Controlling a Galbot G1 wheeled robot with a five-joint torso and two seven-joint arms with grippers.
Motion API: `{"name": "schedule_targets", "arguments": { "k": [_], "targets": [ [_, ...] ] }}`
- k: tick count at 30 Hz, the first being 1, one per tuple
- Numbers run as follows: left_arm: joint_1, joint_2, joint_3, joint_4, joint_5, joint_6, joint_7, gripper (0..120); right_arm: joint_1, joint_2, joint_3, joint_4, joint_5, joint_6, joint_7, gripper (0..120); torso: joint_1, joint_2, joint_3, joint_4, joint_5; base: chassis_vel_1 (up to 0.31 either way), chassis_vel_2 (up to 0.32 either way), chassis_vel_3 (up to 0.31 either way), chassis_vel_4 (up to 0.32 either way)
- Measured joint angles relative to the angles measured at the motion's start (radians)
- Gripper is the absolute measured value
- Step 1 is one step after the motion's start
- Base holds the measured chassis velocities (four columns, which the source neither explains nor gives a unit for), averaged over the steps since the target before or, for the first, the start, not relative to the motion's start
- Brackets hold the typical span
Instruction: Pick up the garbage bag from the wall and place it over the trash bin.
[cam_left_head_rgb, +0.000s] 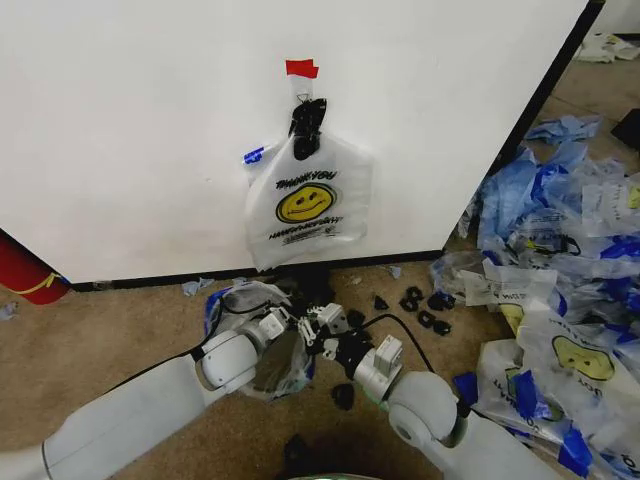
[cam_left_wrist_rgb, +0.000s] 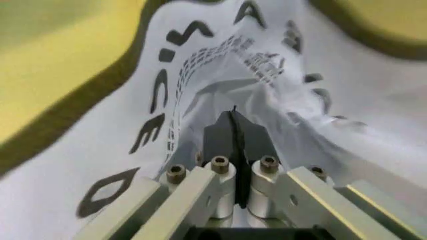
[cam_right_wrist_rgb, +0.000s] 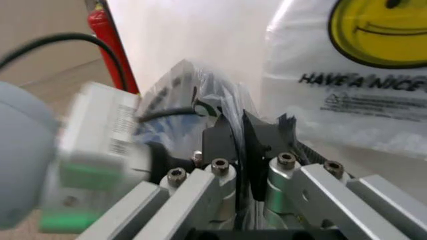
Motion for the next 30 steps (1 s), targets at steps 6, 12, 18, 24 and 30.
{"name": "schedule_targets", "arguments": {
  "k": [6,12,18,24,30],
  "targets": [
    [0.007,0.003,-0.001,-0.006,0.002,-0.002,0.0,0,-0.005,0.003,0.012,-0.008,0.005,0.001,0.004,0,0.0,0.0,0.0,-0.0002,-0.0001,0.0,0.0,0.0,0.0],
    [0.013,0.001,0.01,-0.006,0.007,-0.006,0.002,0,-0.013,0.002,0.021,0.008,0.008,0.001,0.007,0,0.0,0.0,0.0,-0.0001,-0.0001,0.0,0.0,0.0,0.0],
    [0.018,-0.003,0.021,-0.003,0.009,-0.007,0.003,0,-0.016,0.005,0.022,0.018,0.008,0.0,0.009,0,0.0,0.0,0.0,-0.0001,-0.0002,0.0,0.0,0.0,0.0],
    [0.028,0.018,0.022,-0.018,0.01,-0.008,0.004,0,-0.016,0.003,0.027,0.019,0.009,0.0,0.009,0,0.0,0.0,0.0,-0.0001,-0.0001,0.0,0.0,0.0,0.0],
    [0.032,0.064,0.013,-0.06,0.004,-0.006,0.003,0,-0.014,0.0,0.043,-0.001,0.012,0.008,0.009,0,0.0,0.0,0.0,-0.0002,-0.0001,0.0,0.0,0.0,0.0]
  ]
}}
